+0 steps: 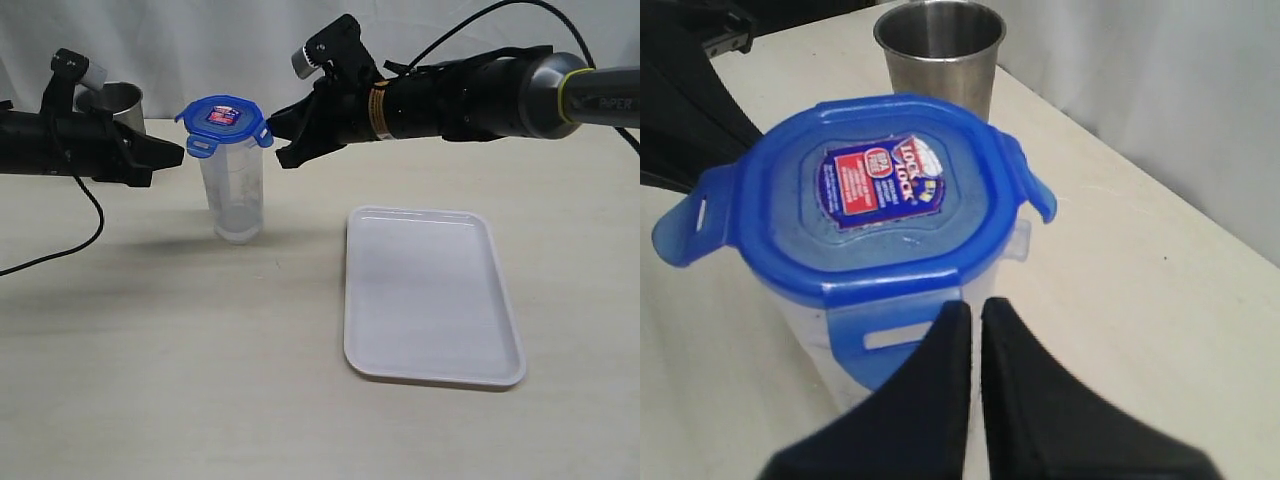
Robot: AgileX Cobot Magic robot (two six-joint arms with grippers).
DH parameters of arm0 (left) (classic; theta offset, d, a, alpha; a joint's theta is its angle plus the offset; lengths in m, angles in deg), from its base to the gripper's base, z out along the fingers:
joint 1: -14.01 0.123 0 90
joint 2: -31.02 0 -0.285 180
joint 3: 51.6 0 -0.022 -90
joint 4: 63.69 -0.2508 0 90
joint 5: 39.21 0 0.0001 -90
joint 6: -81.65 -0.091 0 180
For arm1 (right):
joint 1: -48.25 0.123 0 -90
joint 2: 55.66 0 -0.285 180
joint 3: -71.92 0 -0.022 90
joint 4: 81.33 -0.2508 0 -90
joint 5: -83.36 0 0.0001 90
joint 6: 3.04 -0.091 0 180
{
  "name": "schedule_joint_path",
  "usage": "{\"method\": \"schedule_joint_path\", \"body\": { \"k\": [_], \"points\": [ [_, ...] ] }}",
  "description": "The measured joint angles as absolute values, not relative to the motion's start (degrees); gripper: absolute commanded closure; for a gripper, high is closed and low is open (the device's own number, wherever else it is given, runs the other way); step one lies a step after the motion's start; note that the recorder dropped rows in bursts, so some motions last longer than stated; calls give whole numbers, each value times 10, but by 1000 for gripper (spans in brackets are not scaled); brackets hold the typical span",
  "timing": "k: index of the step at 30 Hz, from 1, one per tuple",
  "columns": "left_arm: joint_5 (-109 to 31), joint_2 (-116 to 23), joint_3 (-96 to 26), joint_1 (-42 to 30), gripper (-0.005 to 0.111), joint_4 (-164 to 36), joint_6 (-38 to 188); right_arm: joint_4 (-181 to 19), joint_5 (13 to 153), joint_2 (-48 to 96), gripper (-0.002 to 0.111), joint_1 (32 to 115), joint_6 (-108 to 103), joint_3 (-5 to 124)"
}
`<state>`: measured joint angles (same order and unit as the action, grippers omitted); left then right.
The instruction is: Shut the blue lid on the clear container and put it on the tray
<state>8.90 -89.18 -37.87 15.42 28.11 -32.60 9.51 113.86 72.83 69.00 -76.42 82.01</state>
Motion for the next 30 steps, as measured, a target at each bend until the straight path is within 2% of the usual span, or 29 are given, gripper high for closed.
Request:
{"method": "schedule_joint_path", "body": {
  "k": [30],
  "points": [
    [89, -892, -379, 154, 107, 294, -326, 157, 1191, 728, 104, 690, -835, 820]
  ]
}}
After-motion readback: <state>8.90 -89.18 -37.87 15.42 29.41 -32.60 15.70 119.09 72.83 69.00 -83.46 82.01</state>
